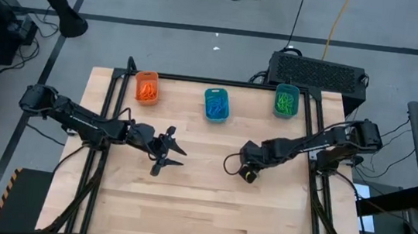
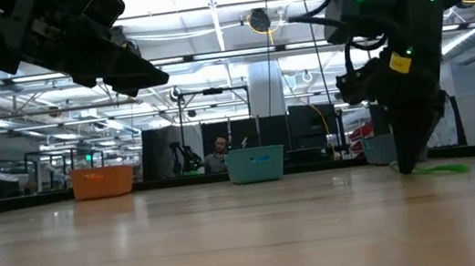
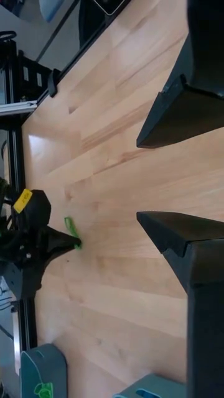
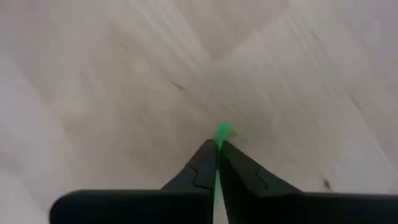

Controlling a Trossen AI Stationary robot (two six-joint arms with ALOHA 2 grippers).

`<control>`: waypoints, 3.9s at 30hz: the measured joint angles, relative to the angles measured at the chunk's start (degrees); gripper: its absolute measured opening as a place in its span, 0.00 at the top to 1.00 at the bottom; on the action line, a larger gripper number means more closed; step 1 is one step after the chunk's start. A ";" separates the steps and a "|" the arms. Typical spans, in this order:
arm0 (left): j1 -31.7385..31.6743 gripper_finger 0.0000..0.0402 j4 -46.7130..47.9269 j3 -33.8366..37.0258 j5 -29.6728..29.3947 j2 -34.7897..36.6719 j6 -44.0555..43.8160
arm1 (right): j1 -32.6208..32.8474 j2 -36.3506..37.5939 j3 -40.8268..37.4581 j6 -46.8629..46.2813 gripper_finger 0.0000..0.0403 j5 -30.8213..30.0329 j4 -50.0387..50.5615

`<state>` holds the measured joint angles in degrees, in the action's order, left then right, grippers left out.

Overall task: Sort rubber bands into baskets
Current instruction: Put the green rubber band into the dark blue bin, then return to Home Position

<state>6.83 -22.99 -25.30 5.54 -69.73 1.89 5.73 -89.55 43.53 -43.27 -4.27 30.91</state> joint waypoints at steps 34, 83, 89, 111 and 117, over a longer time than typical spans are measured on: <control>-0.03 0.54 2.00 -0.02 -0.55 0.00 0.42 | -43.12 0.29 28.28 37.09 1.00 -7.84 29.44; -0.11 0.54 -0.05 -0.04 -35.54 0.02 1.43 | -61.68 -4.27 28.24 39.63 0.58 -7.60 23.87; 0.07 0.54 -0.30 -0.01 -35.33 2.59 2.91 | -59.42 4.62 28.24 39.11 0.58 -3.01 21.85; 0.07 0.54 19.26 2.44 -33.81 30.13 1.46 | -24.17 30.08 25.32 29.76 0.58 -6.34 15.43; 0.07 0.54 25.03 2.49 -33.66 35.93 -0.12 | -17.16 36.45 13.77 27.85 0.58 -9.08 5.68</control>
<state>6.90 2.04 -22.81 -28.12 -33.80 1.77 -11.43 -53.09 57.30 -15.42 -13.34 36.59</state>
